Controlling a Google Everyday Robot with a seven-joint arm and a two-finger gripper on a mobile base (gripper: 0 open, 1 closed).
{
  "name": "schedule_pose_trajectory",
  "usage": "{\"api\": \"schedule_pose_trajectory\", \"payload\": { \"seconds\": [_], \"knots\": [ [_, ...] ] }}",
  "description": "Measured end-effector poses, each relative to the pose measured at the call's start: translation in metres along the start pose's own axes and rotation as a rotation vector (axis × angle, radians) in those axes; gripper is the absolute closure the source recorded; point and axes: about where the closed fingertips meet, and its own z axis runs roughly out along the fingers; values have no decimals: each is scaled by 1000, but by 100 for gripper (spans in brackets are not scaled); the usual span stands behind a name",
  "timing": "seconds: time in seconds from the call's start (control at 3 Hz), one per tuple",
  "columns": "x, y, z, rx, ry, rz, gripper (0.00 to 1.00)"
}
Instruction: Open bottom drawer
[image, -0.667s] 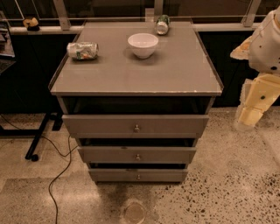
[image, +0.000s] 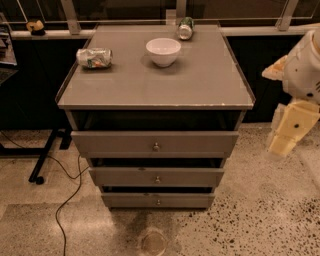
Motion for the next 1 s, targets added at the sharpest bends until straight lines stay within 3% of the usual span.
{"api": "schedule_pose_trajectory", "payload": {
  "seconds": [0.67, 1.0],
  "knots": [
    [31, 36, 62, 46, -128, 222, 0],
    [36, 41, 99, 64, -199, 291, 0]
  ]
}}
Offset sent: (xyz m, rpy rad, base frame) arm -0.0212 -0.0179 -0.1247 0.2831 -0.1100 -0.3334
